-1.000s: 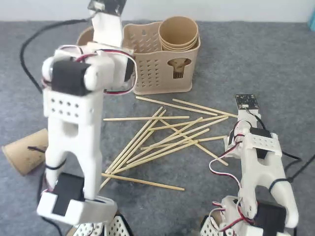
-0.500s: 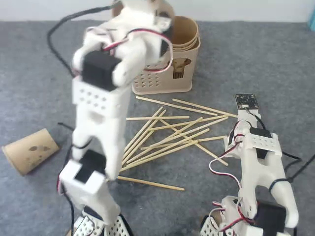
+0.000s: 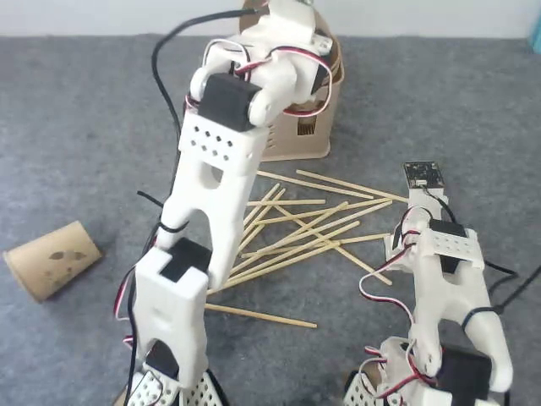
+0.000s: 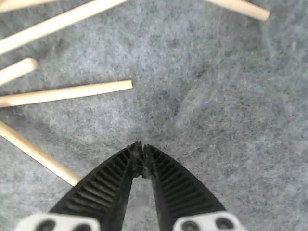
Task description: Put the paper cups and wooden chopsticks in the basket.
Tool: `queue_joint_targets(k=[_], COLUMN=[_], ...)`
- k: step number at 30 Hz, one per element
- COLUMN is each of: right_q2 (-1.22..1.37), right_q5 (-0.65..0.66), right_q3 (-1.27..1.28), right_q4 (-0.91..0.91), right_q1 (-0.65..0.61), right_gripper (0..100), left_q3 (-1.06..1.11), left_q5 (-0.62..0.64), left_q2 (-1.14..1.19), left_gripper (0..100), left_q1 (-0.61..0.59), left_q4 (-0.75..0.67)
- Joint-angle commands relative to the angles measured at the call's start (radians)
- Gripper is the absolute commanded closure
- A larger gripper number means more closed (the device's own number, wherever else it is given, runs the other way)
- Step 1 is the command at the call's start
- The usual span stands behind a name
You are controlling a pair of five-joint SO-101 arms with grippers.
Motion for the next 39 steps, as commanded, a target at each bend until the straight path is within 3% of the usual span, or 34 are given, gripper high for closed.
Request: queue_joint_targets(k=[1,7,13,15,22,25,28,33,39], right_q2=[-0.038,-0.038,-0.038,-0.038,-0.038,-0.038,-0.038,-0.038,-0.038], right_q5=[0.012,0.012,0.012,0.012,0.012,0.012,0.012,0.012,0.012], right_q3=[-0.009,-0.009,-0.009,-0.009,-0.009,-0.009,-0.009,-0.009,-0.009], right_q4=[-0.018,-0.018,-0.018,-0.018,-0.018,-0.018,-0.018,-0.018,-0.025], right_q1=[-0.015,-0.015,-0.015,-0.015,-0.015,-0.015,-0.015,-0.015,-0.013], right_gripper=[99.1,99.1,99.1,99.1,99.1,99.1,99.1,99.1,99.1], left_q3=[-0.038,-0.038,-0.061,-0.085,-0.22,-0.311,-0.314,-0.044,0.553], left_q5=[-0.014,-0.014,-0.012,-0.012,-0.014,-0.014,-0.006,-0.006,-0.012], left_q2=[0.012,0.034,0.009,-0.009,-0.084,-0.141,-0.232,-0.485,-0.879], left_gripper=[99,97,71,68,70,70,70,70,70], left_q1=[0.003,0.002,0.002,0.002,-0.072,-0.144,-0.259,-0.423,-0.531], left_q4=[-0.034,-0.032,0.012,0.04,0.193,0.35,0.353,0.351,0.319])
